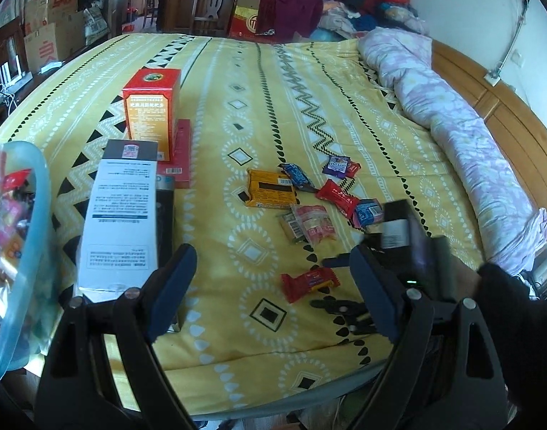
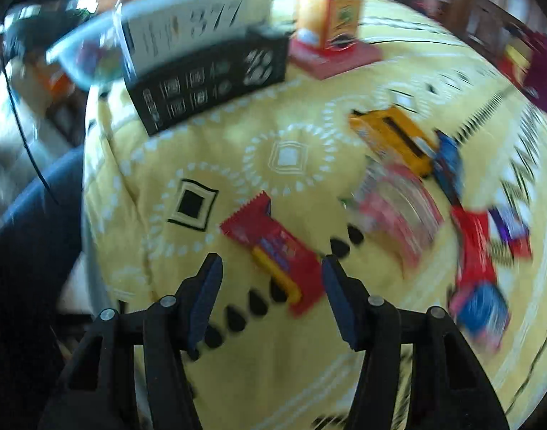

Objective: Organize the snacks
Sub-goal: 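Move both tools back over the snacks on the bed, then grasp the red Milk candy bar with the right tool while the left tool grasps a red cake packet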

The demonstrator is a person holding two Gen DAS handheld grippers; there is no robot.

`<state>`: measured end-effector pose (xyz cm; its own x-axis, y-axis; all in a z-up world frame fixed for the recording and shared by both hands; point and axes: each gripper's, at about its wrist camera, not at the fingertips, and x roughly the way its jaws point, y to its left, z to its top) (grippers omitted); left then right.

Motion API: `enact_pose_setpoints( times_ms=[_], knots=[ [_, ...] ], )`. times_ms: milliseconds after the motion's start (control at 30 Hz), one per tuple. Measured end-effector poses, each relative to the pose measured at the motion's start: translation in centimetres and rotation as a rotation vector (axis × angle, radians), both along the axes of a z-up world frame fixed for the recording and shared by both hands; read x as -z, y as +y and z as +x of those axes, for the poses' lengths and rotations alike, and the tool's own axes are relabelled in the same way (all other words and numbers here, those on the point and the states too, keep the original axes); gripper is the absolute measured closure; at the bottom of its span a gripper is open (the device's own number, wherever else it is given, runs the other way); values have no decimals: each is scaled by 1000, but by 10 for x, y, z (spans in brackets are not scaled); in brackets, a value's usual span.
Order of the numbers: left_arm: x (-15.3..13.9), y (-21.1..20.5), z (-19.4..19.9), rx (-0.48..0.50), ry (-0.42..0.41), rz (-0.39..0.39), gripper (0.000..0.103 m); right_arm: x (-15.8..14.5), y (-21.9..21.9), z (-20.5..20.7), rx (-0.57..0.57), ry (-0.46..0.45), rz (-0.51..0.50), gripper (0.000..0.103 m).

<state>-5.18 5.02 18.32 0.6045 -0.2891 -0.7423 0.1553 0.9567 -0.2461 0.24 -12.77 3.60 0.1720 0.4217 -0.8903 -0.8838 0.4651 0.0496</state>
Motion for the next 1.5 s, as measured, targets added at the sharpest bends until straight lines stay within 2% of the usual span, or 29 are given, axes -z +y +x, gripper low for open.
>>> enact_pose_setpoints(
  times_ms=[67, 167, 200, 300, 333, 433, 533, 600, 633, 767, 833, 900, 933, 967, 1000, 1100, 1200, 1300, 1367, 1500],
  knots=[
    [2, -1, 1, 4, 5, 4, 15, 8, 8, 5, -40, 12, -25, 42],
    [6, -6, 5, 11, 19, 5, 15, 19, 11, 7, 5, 42, 15, 44],
    [8, -9, 8, 17, 26, -3, 15, 21, 8, 9, 45, 42, 26, 56],
    [16, -22, 16, 46, 27, -6, 15, 16, -23, 7, 240, 43, 115, 67],
    [21, -27, 20, 52, 27, -2, 15, 10, -45, 3, 338, 64, 183, 68],
    [49, -43, 43, 72, 64, -1, 16, 1, -95, -9, 538, 108, 302, 74],
    [84, -62, 70, 84, 124, 31, 17, 2, -161, -27, 775, 186, 456, 74],
    [108, -76, 90, 94, 167, 63, 25, 2, -191, -38, 865, 211, 517, 74],
    [115, -83, 98, 99, 169, 81, 25, 3, -203, -42, 897, 218, 539, 74],
    [132, -107, 126, 96, 123, 125, 24, 11, -228, -48, 958, 218, 539, 74],
    [146, -125, 132, 153, 162, 157, 25, 14, -235, -47, 989, 193, 498, 74],
    [152, -143, 121, 286, 236, 126, 26, 16, -247, -46, 1032, 190, 509, 68],
    [148, -149, 110, 383, 259, 61, 30, 16, -249, -47, 1051, 172, 501, 62],
    [139, -153, 92, 501, 268, -23, 40, 14, -252, -48, 1059, 154, 495, 60],
    [134, -152, 81, 540, 265, -43, 40, 11, -255, -50, 1064, 139, 497, 60],
    [127, -132, 61, 505, 246, -37, 44, 11, -266, -56, 1077, 129, 506, 55],
    [118, -114, 60, 436, 180, 26, 44, 13, -271, -62, 1091, 118, 511, 48],
    [109, -99, 75, 382, 116, 58, 41, 18, -272, -65, 1099, 129, 522, 46],
    [112, -98, 93, 351, 107, 96, 38, 19, -273, -67, 1106, 138, 537, 45],
    [127, -113, 114, 392, 128, 175, 36, 19, -269, -68, 1098, 139, 531, 43]
  ],
)
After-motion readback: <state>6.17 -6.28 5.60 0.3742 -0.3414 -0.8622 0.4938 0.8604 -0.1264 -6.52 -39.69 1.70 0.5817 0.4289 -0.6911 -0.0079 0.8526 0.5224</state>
